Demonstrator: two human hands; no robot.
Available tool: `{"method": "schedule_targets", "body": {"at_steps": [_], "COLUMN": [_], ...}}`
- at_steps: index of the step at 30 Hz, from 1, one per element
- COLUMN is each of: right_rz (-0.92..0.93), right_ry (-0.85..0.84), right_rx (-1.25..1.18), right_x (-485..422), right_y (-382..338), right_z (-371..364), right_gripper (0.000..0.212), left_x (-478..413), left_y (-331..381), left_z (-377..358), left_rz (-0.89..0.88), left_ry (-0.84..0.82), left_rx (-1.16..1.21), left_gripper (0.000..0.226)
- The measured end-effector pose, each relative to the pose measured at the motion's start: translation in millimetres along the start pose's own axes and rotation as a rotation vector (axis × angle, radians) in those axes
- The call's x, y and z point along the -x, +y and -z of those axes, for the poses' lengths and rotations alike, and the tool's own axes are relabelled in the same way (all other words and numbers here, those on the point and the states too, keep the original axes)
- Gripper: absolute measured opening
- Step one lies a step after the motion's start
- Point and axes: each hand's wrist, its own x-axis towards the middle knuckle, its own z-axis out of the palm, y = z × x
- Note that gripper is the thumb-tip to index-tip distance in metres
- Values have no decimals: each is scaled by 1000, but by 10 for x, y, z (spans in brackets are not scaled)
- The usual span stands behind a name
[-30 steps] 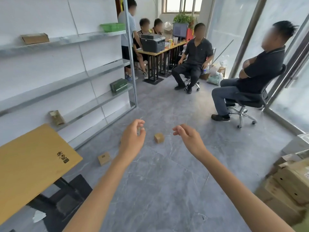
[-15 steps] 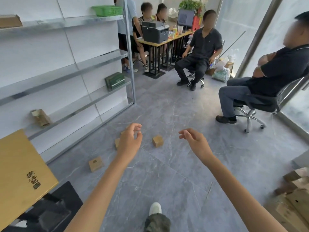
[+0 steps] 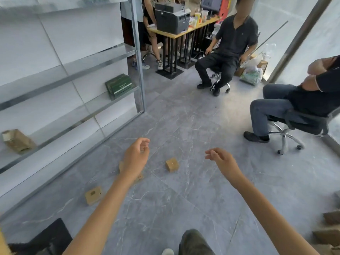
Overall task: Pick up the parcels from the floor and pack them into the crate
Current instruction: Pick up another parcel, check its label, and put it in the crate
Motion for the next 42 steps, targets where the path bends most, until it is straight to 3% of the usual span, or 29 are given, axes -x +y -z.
{"method": "schedule_targets", "body": {"at_steps": [9, 18, 21, 26, 33, 37, 42], "right_rz": [-126, -346, -419, -510, -556, -577, -608], "right_ry": [-96, -287, -303, -328, -464, -548, -503], "right_rx": [12, 89, 141, 201, 332, 382, 251], "right_x": [-1951, -3960, -4553, -5417, -6150, -6325, -6250], "right_y": [354, 1127, 1708, 3257, 5344, 5865, 5670], "right_z": [-217, -911, -1384, -2535, -3967, -4441, -4469], "right_gripper": [23, 25, 26, 23, 47, 52, 41], "left_x": [-1616, -3115, -3509, -3872, -3968, -4025, -3983], "left_y": [-387, -1275, -1959, -3755, -5850, -6419, -6304], "left_z": [-919, -2208, -2734, -3952, -5624, -6137, -6036], "left_rz": [186, 492, 561, 722, 974, 1121, 1175], "left_ry": [-98, -200, -246, -314, -483, -576, -599], "left_rx": [4, -45, -65, -57, 17, 220, 357], "left_gripper": [20, 18, 20, 23, 59, 86, 73]}}
